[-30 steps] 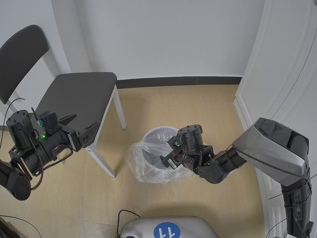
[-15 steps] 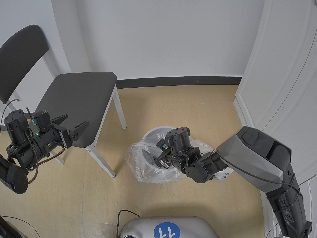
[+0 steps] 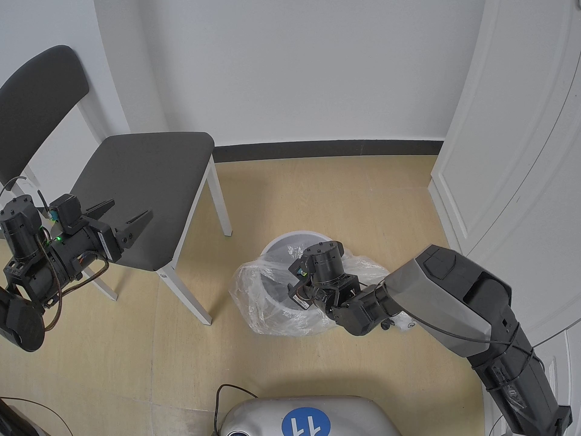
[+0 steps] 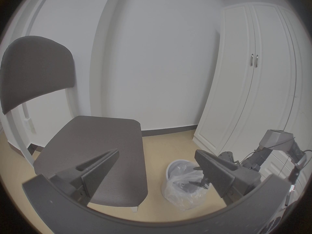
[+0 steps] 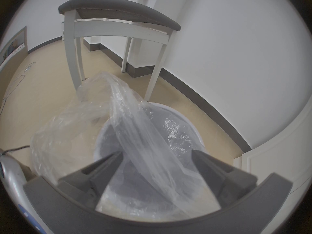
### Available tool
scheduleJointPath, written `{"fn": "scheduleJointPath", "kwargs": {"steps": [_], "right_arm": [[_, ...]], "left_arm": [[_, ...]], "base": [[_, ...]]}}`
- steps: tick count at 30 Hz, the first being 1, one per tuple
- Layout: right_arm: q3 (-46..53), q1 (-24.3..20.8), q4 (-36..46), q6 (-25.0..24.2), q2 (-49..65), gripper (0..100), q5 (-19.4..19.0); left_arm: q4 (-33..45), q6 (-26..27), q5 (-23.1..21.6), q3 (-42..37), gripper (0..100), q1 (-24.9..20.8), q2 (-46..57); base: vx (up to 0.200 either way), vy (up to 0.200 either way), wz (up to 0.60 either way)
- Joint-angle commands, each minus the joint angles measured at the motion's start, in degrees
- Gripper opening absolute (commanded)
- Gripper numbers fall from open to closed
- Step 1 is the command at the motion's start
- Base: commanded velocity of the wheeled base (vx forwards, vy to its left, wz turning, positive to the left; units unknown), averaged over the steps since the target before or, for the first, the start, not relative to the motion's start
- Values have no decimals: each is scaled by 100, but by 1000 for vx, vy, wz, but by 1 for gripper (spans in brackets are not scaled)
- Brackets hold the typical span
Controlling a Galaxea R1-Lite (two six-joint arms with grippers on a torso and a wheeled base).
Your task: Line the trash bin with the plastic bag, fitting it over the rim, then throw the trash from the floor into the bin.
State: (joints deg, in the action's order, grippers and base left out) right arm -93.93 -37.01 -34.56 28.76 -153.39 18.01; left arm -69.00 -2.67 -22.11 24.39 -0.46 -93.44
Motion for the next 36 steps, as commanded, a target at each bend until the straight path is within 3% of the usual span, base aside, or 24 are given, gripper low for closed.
{"fn": "scheduleJointPath", "kwargs": {"steps": [1,16,27,33,36], "right_arm": [[-433,62,-7,-151,-323,0,28],[-504,150,-7,-142,249,0,28],[-2066,484,37,7,-516,0,45],[-2066,537,46,51,-657,0,247],[-2066,519,-429,60,-657,0,388]], "left_arm": [[-8,-5,-39,4,100,2,72],[-8,-5,-47,39,100,81,247],[-8,-5,-47,92,100,125,230],[-8,-5,-47,83,100,125,203],[-8,-5,-56,83,100,125,212]], "base": [[0,0,0],[0,0,0],[0,0,0],[0,0,0],[0,0,0]]}}
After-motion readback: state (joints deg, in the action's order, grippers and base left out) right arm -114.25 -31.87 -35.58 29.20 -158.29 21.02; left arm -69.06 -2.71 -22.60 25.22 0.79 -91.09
